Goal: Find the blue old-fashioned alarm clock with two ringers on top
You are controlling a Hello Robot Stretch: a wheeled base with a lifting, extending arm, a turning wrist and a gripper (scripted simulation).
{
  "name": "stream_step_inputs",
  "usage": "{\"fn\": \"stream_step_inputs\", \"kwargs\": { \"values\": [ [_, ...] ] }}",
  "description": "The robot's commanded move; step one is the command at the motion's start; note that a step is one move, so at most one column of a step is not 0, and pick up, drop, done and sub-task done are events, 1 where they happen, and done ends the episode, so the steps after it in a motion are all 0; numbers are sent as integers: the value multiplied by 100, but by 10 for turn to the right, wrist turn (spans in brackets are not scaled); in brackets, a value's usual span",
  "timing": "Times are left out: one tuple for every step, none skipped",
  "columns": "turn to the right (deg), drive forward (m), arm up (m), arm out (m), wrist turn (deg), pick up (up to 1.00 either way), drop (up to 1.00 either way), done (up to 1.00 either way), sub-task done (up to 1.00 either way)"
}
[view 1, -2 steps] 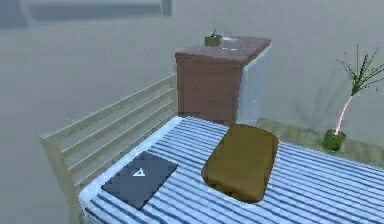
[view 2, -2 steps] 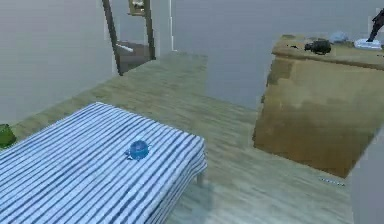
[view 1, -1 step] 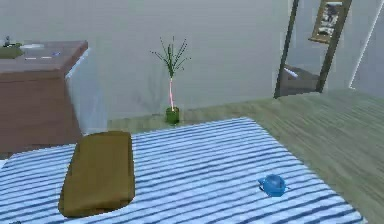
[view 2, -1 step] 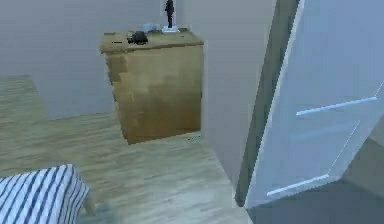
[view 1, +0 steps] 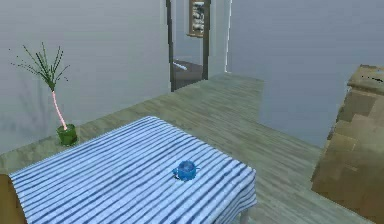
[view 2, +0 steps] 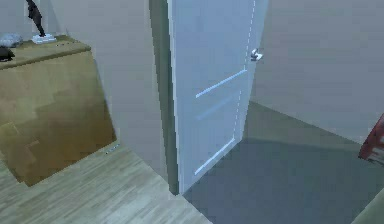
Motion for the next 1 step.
{"fn": "stream_step_inputs", "kwargs": {
  "values": [
    [0, 0, 0, 0, 0, 0, 0, 100, 0]
  ]
}}
